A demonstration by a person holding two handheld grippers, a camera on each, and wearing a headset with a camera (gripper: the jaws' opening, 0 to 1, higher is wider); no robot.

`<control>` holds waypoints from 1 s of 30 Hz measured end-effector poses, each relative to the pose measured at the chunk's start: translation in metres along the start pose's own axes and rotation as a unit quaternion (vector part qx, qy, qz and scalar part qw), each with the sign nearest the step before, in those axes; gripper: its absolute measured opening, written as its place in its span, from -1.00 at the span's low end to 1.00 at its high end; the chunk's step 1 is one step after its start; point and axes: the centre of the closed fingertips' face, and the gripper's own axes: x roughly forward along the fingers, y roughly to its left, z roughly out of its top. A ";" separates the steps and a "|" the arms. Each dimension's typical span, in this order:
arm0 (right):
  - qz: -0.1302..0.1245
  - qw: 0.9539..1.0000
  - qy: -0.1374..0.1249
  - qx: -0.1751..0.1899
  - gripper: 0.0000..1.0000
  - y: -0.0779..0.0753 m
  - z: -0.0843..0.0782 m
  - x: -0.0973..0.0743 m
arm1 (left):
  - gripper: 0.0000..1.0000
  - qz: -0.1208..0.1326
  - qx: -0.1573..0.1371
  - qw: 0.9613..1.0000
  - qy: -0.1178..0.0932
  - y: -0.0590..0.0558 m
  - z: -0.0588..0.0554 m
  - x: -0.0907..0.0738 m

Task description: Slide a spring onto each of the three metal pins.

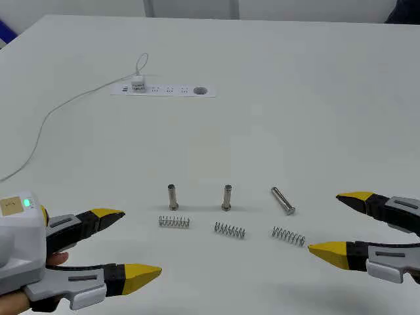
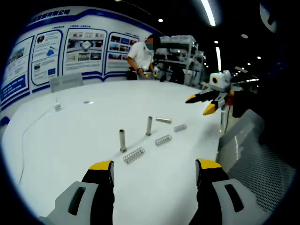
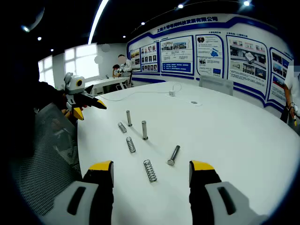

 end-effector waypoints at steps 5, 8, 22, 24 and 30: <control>-0.001 1.000 0.001 0.003 0.32 0.000 -0.002 -0.001 | 0.44 0.000 0.000 1.000 0.001 0.000 0.000 0.001; -0.003 1.000 0.001 0.004 0.32 0.001 -0.001 -0.002 | 0.44 -0.001 0.000 1.000 0.003 -0.001 -0.001 0.001; -0.007 1.000 0.014 0.015 0.23 0.001 -0.004 -0.001 | 0.42 -0.004 0.003 1.000 0.011 -0.002 -0.004 0.002; -0.009 1.000 0.017 0.016 0.19 0.000 -0.004 0.000 | 0.41 -0.003 0.003 1.000 0.010 -0.002 -0.004 0.002; -0.015 0.999 0.032 0.018 0.05 -0.008 0.000 0.005 | 0.40 -0.001 0.003 1.000 0.010 -0.001 -0.004 0.001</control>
